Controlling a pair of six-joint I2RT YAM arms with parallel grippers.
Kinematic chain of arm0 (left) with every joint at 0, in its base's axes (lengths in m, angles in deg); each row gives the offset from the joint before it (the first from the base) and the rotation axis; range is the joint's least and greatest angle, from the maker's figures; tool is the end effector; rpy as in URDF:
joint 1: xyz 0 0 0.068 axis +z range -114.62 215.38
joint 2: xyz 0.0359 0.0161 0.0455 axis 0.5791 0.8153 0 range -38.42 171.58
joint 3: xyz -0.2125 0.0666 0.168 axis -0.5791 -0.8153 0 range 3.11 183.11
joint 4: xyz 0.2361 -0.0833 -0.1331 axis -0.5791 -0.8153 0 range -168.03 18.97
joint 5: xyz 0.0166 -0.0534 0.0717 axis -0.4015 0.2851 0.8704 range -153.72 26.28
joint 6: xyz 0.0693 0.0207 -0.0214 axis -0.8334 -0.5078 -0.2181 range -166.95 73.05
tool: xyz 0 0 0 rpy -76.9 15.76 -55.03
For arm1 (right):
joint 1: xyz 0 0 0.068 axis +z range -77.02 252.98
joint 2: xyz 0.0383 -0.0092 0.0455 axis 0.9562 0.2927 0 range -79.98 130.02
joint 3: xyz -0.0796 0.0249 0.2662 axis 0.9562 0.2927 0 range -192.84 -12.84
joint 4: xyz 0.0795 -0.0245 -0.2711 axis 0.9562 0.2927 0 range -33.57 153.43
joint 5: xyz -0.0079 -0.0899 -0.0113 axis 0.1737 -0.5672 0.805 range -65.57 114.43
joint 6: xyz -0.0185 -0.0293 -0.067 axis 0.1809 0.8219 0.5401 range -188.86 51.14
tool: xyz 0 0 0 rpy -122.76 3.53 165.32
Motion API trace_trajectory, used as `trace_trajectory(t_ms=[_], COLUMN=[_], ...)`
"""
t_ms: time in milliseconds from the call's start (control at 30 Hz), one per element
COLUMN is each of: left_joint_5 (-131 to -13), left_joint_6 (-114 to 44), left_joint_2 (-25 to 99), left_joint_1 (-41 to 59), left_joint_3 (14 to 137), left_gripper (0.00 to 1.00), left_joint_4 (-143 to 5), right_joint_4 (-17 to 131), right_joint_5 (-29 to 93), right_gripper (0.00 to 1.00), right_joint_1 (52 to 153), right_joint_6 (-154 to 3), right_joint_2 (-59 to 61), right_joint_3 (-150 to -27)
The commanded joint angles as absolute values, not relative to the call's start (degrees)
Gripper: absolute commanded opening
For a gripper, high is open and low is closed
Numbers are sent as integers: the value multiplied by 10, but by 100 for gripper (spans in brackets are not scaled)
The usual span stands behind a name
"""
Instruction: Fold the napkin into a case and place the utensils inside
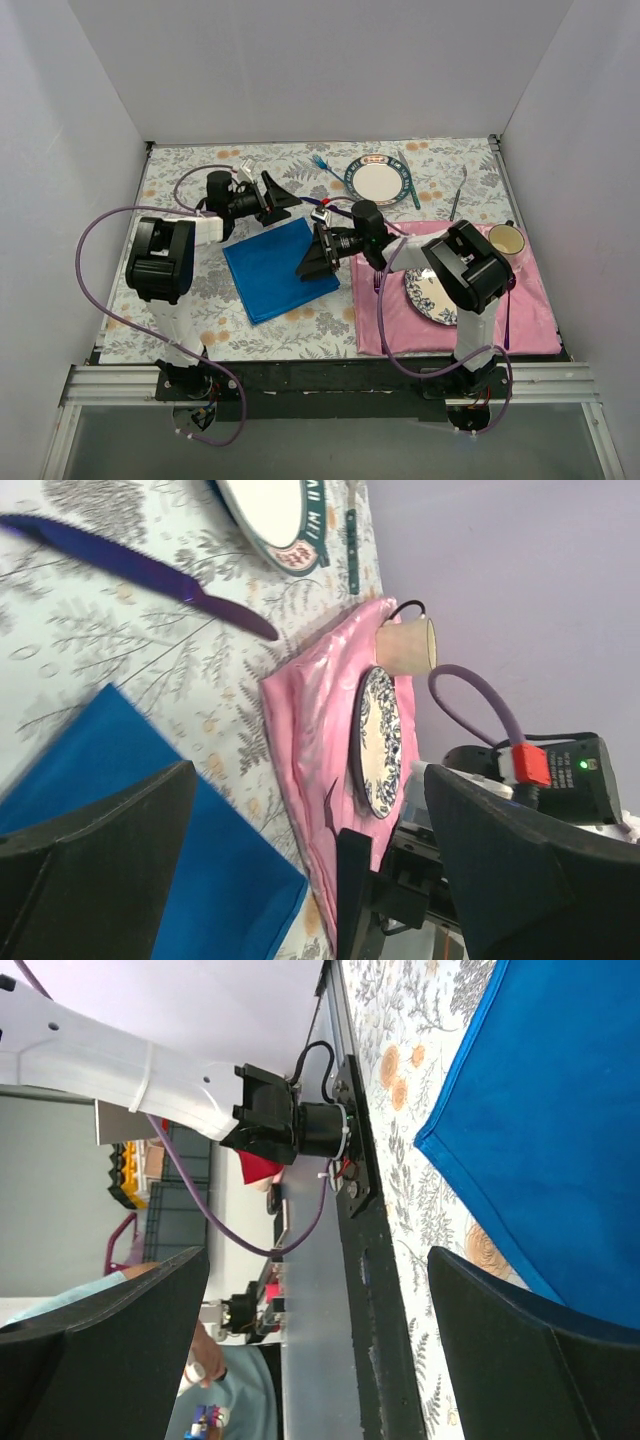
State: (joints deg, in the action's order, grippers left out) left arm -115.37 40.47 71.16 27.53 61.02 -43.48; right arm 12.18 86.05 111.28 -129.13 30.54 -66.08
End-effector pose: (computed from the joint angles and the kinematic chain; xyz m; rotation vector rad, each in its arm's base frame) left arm 0.4167 -0.1078 0.1484 -0.9121 2.2166 -1.8408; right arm 0.2884 0.2993 0.1498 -0.5646 2.2020 2.0366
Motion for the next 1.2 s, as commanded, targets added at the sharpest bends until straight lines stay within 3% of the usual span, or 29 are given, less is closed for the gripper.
trace_trajectory(t_ms=[0, 300, 500, 567, 667, 867, 1167], left_joint_5=[-1144, -1106, -1075, -1092, -1163, -1241, -1232], left_joint_6=[395, 427, 393, 428, 439, 395, 286], left_joint_2=[711, 822, 852, 855, 810, 648, 535], left_joint_1=[239, 204, 210, 224, 233, 254, 331], left_joint_3=[658, 702, 707, 687, 660, 611, 475], left_gripper=[98, 98, 98, 98, 98, 98, 98], left_joint_4=[-440, -415, -485, -439, -370, -450, -585], right_joint_4=[158, 220, 287, 315, 350, 320, 301], right_joint_5=[843, 822, 808, 808, 812, 846, 872], right_gripper=[99, 99, 99, 99, 99, 99, 99], right_joint_1=[1096, 1081, 1074, 1069, 1066, 1080, 1090], right_joint_6=[-1248, -1193, -1145, -1132, -1096, -1115, -1144], right_joint_2=[317, 374, 400, 409, 403, 355, 342], right_joint_3=[-676, -685, -690, -701, -720, -730, -696])
